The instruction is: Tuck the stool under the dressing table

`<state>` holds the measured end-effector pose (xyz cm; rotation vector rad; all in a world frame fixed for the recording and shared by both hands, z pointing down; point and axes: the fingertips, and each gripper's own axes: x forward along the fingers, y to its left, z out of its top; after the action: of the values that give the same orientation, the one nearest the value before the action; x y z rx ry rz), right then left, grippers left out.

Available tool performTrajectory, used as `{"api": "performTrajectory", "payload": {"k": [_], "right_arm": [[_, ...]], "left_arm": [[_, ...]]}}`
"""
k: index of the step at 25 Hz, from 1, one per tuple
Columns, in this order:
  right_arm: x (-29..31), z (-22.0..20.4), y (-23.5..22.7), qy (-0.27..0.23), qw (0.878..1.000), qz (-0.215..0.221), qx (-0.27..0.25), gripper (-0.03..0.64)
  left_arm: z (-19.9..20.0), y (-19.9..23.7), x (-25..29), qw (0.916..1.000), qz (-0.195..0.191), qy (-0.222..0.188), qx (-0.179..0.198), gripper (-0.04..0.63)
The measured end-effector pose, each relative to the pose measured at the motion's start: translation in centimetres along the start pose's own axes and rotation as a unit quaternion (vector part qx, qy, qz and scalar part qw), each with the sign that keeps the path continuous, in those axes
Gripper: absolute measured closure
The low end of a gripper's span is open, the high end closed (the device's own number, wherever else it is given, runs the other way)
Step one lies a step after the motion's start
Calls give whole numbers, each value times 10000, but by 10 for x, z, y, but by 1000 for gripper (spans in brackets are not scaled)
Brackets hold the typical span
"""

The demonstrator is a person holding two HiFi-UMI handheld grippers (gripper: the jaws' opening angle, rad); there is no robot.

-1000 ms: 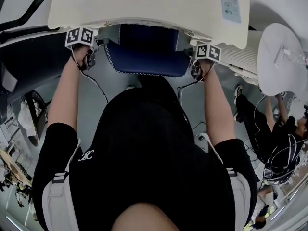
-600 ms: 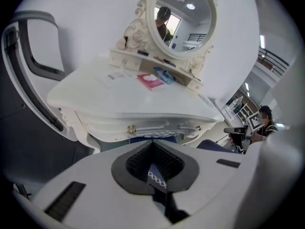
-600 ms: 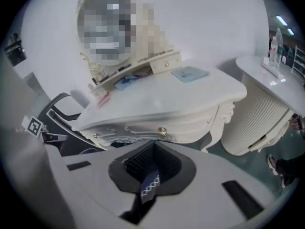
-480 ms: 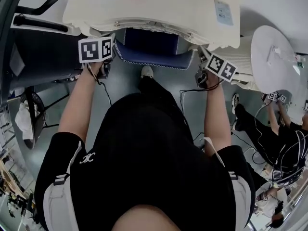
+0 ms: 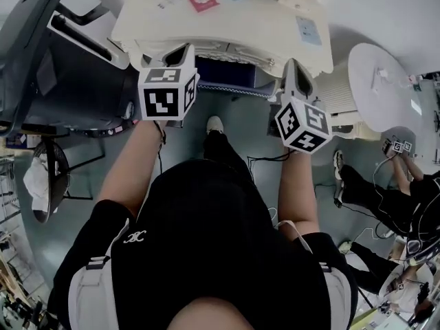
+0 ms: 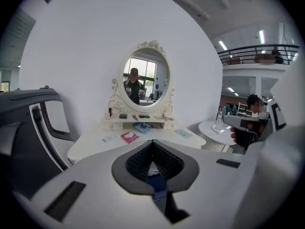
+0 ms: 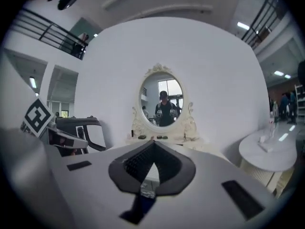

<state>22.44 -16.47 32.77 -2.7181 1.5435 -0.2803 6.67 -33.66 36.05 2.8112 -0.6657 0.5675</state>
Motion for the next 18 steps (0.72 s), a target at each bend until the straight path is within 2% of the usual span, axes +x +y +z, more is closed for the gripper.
{"api": "performTrajectory", "payload": {"k": [2,4,9,14,18], "right_arm": [[-19,21,18,-348,9990,-106,-250,609],[-34,32,33,-488,9984,-63,-293,609],[-49,37,56,-452,9986,128,-246,609],[-54,32,61,-451,9986,87,-270,609],[-55,33,64,-471,9985,63,-262,609]], "left_arm": [[13,-14,-19,9997,-90,-195,86,592],[20,-26,-38,9992,-176,-340,148,592],[28,-35,-64,9983,-306,-481,97,592],[24,-37,-71,9982,-417,-423,68,592],[25,-36,-72,9980,-384,-450,225,592]]}}
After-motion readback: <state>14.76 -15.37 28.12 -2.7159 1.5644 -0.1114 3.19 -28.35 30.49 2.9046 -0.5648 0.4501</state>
